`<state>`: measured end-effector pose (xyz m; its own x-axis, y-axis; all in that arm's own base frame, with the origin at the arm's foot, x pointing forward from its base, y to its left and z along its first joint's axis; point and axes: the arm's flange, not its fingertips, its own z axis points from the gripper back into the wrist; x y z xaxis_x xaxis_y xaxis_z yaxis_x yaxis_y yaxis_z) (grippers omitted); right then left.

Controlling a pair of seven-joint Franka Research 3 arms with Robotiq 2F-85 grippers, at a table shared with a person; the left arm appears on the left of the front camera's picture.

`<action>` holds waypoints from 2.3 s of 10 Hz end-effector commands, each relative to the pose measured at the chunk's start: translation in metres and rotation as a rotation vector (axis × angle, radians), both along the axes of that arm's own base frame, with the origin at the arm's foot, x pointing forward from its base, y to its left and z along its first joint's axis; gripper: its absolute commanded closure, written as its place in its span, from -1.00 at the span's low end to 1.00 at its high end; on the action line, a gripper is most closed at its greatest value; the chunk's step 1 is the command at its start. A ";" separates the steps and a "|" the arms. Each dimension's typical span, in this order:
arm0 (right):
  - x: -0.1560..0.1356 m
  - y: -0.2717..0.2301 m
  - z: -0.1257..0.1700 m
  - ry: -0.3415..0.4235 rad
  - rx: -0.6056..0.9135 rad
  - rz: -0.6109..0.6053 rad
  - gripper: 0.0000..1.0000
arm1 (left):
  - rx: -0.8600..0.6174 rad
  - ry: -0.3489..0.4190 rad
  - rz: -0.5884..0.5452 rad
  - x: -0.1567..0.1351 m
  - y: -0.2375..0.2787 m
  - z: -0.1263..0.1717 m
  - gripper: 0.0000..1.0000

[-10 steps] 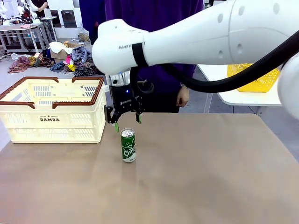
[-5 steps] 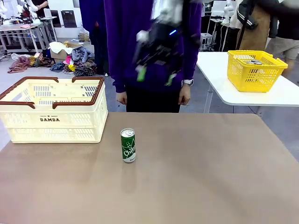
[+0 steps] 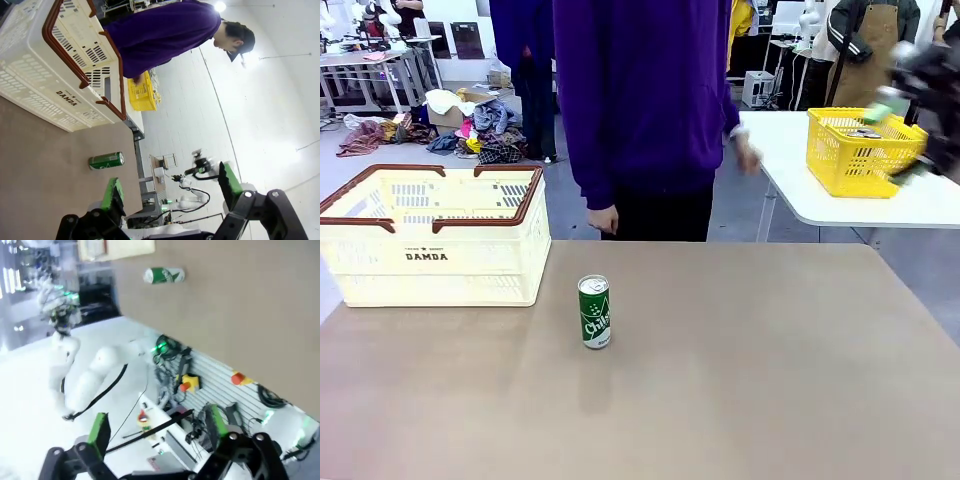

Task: Place the drinks into the Shopping basket.
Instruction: Pick up one drink and place it into the Shopping basket.

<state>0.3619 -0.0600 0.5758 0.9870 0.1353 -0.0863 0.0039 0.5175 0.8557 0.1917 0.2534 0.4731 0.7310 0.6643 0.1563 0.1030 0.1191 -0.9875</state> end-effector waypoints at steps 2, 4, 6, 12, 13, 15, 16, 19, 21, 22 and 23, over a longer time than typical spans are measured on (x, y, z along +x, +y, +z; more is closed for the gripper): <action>-0.022 -0.075 -0.092 0.036 0.259 -0.050 -1.00 | -0.016 -0.015 -0.002 -0.001 0.000 0.003 -1.00; -0.017 -0.064 -0.136 0.035 0.282 -0.092 -1.00 | -0.016 -0.015 -0.002 -0.001 0.000 0.003 -1.00; -0.042 -0.089 -0.109 0.038 0.259 -0.077 -1.00 | -0.016 -0.015 -0.002 -0.001 0.000 0.003 -1.00; -0.042 -0.089 -0.109 0.038 0.259 -0.077 -1.00 | 0.000 0.000 0.000 0.000 0.000 0.000 -1.00; -0.042 -0.089 -0.109 0.038 0.259 -0.077 -1.00 | 0.042 0.036 -0.104 0.011 -0.038 0.026 -1.00; -0.042 -0.089 -0.109 0.038 0.259 -0.077 -1.00 | 0.295 0.092 -0.338 0.059 -0.138 0.085 -1.00; -0.042 -0.089 -0.109 0.038 0.259 -0.077 -1.00 | 0.457 0.142 -0.482 0.087 -0.192 0.100 -1.00; -0.042 -0.089 -0.109 0.038 0.259 -0.077 -1.00 | 0.764 0.236 -0.471 0.147 -0.311 0.093 -1.00; -0.042 -0.089 -0.109 0.038 0.259 -0.077 -1.00 | 0.993 0.277 -0.585 0.179 -0.403 0.062 -1.00; -0.042 -0.089 -0.109 0.038 0.259 -0.077 -1.00 | 1.083 0.280 -0.525 0.194 -0.427 0.050 -1.00; -0.042 -0.089 -0.109 0.038 0.259 -0.077 -1.00 | 0.930 0.257 -0.588 0.202 -0.404 0.064 -1.00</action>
